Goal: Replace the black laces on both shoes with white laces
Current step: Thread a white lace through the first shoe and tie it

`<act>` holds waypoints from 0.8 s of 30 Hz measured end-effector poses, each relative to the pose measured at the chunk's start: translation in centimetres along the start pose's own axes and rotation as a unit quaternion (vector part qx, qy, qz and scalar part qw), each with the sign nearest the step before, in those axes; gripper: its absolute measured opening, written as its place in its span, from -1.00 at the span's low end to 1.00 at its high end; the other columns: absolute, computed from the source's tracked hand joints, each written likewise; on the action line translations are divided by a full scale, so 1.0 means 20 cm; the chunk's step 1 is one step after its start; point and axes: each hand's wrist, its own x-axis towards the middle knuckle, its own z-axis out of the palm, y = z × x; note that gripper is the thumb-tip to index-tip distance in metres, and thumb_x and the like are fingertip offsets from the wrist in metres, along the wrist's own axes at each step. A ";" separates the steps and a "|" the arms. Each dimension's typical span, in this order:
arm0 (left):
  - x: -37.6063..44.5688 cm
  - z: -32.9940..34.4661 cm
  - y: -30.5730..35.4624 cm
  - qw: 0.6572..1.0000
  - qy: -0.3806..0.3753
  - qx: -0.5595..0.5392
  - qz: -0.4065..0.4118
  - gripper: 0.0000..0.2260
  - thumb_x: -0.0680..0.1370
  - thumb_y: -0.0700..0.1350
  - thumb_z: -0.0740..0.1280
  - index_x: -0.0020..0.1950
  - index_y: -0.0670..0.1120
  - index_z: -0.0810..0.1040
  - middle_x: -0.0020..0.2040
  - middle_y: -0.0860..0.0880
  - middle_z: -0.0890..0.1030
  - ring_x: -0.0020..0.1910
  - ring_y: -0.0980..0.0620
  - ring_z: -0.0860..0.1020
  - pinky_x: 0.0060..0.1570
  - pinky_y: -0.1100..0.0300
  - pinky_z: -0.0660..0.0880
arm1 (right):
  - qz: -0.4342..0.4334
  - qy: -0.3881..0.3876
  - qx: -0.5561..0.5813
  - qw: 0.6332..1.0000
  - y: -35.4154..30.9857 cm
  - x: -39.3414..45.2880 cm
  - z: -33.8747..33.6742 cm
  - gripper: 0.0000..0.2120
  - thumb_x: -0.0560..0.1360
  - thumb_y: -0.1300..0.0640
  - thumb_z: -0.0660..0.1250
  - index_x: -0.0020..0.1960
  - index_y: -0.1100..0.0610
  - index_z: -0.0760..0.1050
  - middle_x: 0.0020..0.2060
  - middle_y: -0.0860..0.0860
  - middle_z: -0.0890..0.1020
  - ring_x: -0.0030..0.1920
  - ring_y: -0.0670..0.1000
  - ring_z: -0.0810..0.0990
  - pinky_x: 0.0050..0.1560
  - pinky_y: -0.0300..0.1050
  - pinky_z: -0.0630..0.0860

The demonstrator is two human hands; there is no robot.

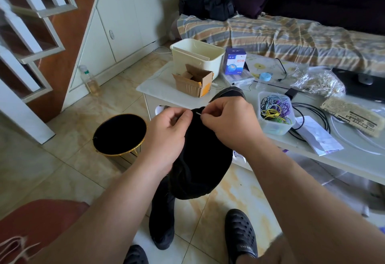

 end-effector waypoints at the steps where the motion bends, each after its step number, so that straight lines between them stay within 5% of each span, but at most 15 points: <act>1: 0.00 0.00 0.00 1.000 0.003 0.007 0.007 -0.90 0.61 0.10 0.40 0.04 0.15 0.70 -0.08 0.03 0.75 0.00 -0.01 0.72 0.16 -0.24 0.63 | 0.000 0.001 -0.005 1.000 0.00 0.00 0.00 -0.94 0.47 0.09 0.46 -0.16 -0.02 0.71 -0.30 -0.20 0.67 -0.18 -0.24 0.60 -0.29 -0.44 0.43; 8: -0.04 0.00 -0.01 0.980 0.003 0.163 0.112 -0.96 0.62 0.08 0.41 0.06 0.18 0.62 -0.09 0.23 0.70 -0.06 0.20 0.67 0.01 -0.03 0.63 | -0.001 0.007 -0.009 1.000 -0.01 -0.01 0.01 -0.95 0.47 0.10 0.45 -0.14 -0.01 0.69 -0.26 -0.20 0.67 -0.18 -0.29 0.59 -0.24 -0.47 0.44; 11: -0.05 0.00 -0.01 0.974 0.007 0.182 0.132 -0.93 0.59 0.10 0.45 0.06 0.20 0.63 -0.10 0.21 0.70 -0.11 0.14 0.66 -0.04 -0.02 0.63 | -0.007 0.030 0.006 1.000 -0.02 -0.02 0.00 -0.91 0.47 0.12 0.48 -0.13 -0.07 0.62 -0.29 -0.23 0.64 -0.19 -0.37 0.57 -0.25 -0.53 0.39; 16: -0.05 0.00 0.02 0.990 -0.021 0.108 0.084 -0.78 0.50 -0.03 0.54 0.06 0.22 0.62 0.00 0.14 0.72 -0.06 0.04 0.69 0.07 -0.12 0.65 | -0.041 0.041 0.019 0.998 -0.03 -0.03 -0.01 -0.78 0.45 0.15 0.54 -0.02 -0.05 0.55 -0.24 -0.19 0.69 -0.11 -0.31 0.60 -0.15 -0.54 0.40; 19: -0.05 0.00 0.04 0.998 -0.014 0.027 0.048 -0.62 0.47 -0.21 0.54 0.10 0.22 0.54 0.06 0.14 0.73 -0.23 -0.03 0.61 -0.05 -0.11 0.66 | -0.073 0.027 0.003 0.997 -0.05 -0.05 0.02 -0.79 0.52 0.21 0.45 0.09 -0.04 0.60 -0.18 -0.19 0.70 -0.08 -0.23 0.62 -0.07 -0.60 0.35; 24: -0.07 0.03 0.03 0.998 0.004 0.020 0.064 -0.52 0.48 -0.17 0.55 0.17 0.38 0.56 0.13 0.25 0.70 -0.12 0.06 0.64 0.11 -0.07 0.66 | -0.018 0.057 0.035 0.998 -0.07 -0.06 0.03 -0.71 0.53 0.24 0.39 0.14 -0.07 0.46 -0.22 -0.13 0.71 -0.15 -0.26 0.57 -0.18 -0.58 0.34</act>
